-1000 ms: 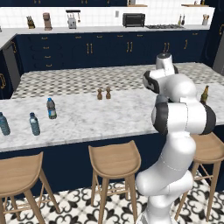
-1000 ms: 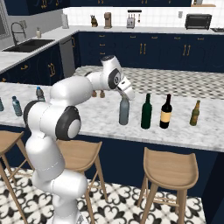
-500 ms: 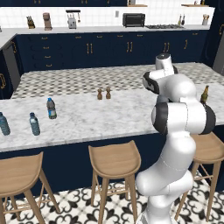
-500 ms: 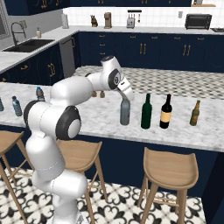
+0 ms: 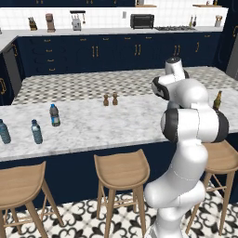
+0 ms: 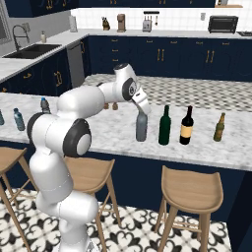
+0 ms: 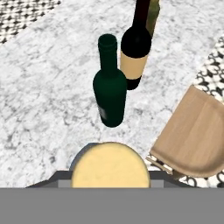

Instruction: Move the plastic bottles in the middle to the plastics group, and the glass bottles in the middle to the glass group.

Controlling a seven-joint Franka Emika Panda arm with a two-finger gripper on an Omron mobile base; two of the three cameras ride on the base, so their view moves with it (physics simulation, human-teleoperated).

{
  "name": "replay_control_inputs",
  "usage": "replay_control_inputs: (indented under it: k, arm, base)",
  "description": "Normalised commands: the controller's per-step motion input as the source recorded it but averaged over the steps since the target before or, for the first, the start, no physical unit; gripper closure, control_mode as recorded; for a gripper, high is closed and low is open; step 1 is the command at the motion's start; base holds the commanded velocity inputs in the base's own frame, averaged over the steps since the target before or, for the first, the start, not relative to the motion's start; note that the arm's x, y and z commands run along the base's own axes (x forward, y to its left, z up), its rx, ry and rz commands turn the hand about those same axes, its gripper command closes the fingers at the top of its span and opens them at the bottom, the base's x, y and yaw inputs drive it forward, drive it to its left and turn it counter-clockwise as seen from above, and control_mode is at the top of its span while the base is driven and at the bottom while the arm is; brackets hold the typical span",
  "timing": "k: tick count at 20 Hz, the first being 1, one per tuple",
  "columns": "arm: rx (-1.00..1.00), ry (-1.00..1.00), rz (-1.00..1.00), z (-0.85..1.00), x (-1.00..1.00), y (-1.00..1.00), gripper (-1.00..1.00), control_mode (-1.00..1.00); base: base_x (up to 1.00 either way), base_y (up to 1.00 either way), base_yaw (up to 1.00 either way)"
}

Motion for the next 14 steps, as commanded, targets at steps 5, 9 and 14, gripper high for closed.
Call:
replay_control_inputs:
  k: [5,9,14]
  arm:
    - [0.00,0.00,-0.03,-0.01,0.00,0.00,1.00,-1.00]
    - [0.00,0.00,-0.04,-0.01,0.00,-0.02,1.00,-1.00]
    - [0.00,0.00,-0.05,0.00,0.00,-0.06,1.00,-1.00]
  base:
    - [0.00,0.00,0.00]
    - [0.00,0.00,0.00]
    - [0.00,0.00,0.00]
